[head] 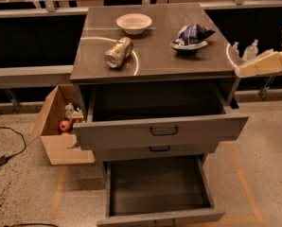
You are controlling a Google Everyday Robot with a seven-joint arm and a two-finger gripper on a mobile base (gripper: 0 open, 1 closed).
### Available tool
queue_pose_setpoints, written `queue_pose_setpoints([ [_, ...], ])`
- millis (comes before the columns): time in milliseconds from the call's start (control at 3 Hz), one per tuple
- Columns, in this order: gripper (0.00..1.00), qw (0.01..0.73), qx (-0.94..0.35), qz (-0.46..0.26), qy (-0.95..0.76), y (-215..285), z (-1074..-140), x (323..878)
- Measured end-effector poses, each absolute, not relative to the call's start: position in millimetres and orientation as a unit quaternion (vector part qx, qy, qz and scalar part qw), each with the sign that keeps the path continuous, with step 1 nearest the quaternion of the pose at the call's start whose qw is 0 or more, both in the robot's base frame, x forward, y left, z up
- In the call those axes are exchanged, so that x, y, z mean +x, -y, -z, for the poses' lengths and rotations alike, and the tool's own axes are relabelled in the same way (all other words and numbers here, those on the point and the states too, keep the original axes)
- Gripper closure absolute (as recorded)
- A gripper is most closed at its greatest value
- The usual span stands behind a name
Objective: Place blue chip bag into paper bowl
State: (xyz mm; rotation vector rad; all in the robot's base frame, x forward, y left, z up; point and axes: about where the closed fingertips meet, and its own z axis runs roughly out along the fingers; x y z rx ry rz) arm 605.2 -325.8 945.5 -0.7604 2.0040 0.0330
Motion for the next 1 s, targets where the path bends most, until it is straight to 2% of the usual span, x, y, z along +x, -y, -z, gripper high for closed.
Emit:
queue_pose_setpoints([
  [333, 0.00, 0.506, -0.282, -0.032, -0.815, 330.9, -936.7, 660.7],
  [1000, 0.00, 0.525, -0.275, -0.050, -0.804, 321.0, -929.3, 678.1],
])
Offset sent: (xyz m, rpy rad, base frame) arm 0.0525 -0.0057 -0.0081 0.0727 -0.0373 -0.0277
